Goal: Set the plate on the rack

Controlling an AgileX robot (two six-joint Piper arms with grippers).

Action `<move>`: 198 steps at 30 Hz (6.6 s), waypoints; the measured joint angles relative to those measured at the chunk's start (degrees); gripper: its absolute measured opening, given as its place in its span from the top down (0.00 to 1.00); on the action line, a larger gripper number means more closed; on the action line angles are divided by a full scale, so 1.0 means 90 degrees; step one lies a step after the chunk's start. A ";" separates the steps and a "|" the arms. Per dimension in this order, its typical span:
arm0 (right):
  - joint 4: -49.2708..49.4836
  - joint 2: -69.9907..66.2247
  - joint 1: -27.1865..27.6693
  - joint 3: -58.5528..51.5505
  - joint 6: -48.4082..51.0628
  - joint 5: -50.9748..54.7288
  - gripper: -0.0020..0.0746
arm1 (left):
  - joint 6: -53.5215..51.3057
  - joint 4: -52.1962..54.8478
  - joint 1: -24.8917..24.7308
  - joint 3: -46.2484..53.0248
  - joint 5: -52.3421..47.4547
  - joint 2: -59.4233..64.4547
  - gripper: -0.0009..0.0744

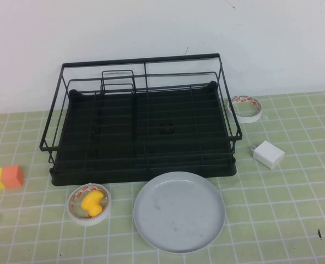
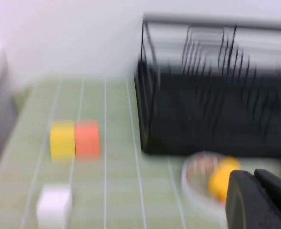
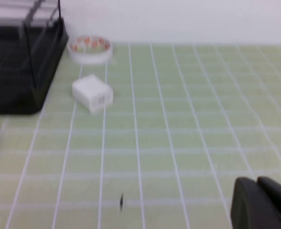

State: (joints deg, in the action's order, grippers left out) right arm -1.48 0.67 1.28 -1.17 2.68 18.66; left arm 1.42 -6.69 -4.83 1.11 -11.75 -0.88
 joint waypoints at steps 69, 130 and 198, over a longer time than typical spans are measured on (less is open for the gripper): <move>0.6391 -1.0998 -0.2404 0.5720 0.5729 0.0962 0.97 | -0.2972 -0.4663 0.0000 -0.2970 -0.2539 0.6331 0.99; 0.5297 -1.0391 -0.3083 0.7390 0.4827 0.2537 0.96 | -0.4944 -0.7859 0.0000 -0.2970 -0.3280 0.6334 0.34; 0.2543 -0.9765 -0.2618 0.8719 0.5299 0.5470 0.97 | -1.8956 -1.0066 0.0000 -0.9835 -0.1482 1.2671 0.87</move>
State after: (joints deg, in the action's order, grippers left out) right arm 21.41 -87.21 -22.29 77.31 50.37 67.89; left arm -169.18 -97.28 -4.83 -87.41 -25.08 113.16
